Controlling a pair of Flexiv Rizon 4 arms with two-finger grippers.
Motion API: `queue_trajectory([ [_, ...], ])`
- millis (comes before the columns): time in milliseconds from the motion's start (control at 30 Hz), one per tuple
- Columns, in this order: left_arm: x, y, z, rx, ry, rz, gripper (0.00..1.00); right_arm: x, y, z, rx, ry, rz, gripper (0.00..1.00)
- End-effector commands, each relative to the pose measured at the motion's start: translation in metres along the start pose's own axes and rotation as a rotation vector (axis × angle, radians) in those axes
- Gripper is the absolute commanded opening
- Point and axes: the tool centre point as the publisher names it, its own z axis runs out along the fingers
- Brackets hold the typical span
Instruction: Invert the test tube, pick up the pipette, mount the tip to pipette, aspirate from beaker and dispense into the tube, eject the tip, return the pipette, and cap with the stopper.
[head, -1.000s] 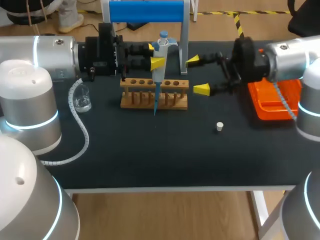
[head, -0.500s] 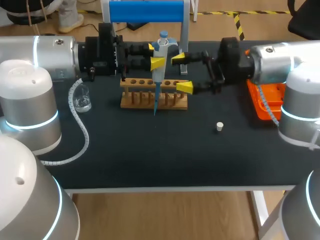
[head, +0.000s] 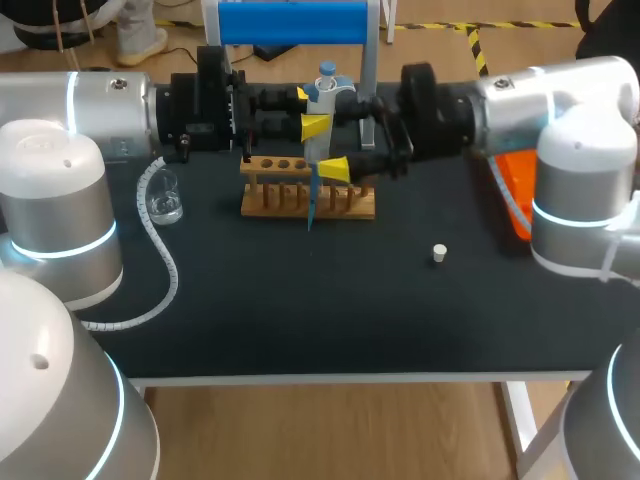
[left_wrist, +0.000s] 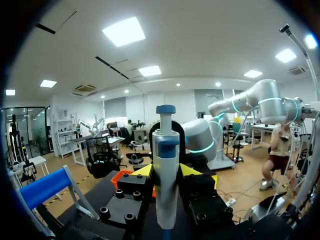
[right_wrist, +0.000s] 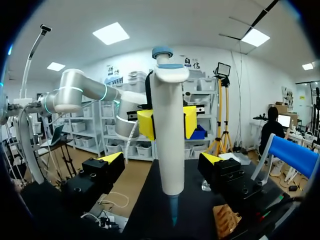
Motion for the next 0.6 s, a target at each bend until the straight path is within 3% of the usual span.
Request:
queue_trajectory([
  [33,-0.0008,0.0001,-0.0002,0.002,0.002,0.001,0.0,-0.0101,-0.0011,0.0036,-0.011,0.016,-0.01,1.0],
  [600,-0.0008,0.0001,-0.0002,0.002,0.002,0.001,0.0,-0.0179,-0.0035,0.0119,-0.033,0.018,-0.009,1.0],
])
